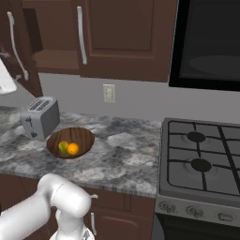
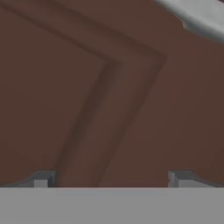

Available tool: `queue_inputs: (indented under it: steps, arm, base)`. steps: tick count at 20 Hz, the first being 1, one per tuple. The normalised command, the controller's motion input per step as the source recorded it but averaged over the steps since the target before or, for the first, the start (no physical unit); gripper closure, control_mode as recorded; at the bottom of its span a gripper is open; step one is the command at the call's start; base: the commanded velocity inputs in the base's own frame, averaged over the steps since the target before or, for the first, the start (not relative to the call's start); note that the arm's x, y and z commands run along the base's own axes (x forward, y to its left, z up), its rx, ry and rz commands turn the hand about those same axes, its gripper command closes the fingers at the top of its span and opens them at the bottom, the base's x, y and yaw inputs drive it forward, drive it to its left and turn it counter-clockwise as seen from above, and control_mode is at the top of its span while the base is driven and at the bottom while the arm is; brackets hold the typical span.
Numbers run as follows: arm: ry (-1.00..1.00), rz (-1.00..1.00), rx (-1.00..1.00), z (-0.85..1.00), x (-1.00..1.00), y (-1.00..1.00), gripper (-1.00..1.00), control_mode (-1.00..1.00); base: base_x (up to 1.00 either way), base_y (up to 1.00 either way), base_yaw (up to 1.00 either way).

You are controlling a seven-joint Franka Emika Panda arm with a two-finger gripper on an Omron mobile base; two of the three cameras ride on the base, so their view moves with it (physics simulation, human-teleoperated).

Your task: Open the cabinet. Pick the orange and mango from the cabinet and place them into the bowl. Then close the cabinet.

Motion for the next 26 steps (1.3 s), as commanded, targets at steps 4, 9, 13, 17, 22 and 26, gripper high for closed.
queue_inputs:
  steps: [4,9,13,17,22,26]
  arm:
    - [0.0,0.1,0.0,0.0,0.76,-0.3,-1.0,-1.0]
    - [0.0,0.13,0.0,-0.03,0.82,-0.29,-1.0,-1.0]
    - [0.0,0.16,0.0,-0.11,0.84,-0.31,-1.0,-1.0]
    - [0.0,0.16,0.0,-0.08,0.81,-0.31,-1.0,-1.0]
    - [0.0,0.14,0.0,0.0,0.67,-0.3,-1.0,-1.0]
    - [0.0,0.13,0.0,0.0,0.45,-0.26,-1.0,-1.0]
  base:
    - [0.0,0.0,0.0]
    - [0.0,0.0,0.0]
    - [0.0,0.0,0.0]
    - [0.0,0.0,0.0]
    - [0.0,0.0,0.0]
    - [0.0,0.0,0.0]
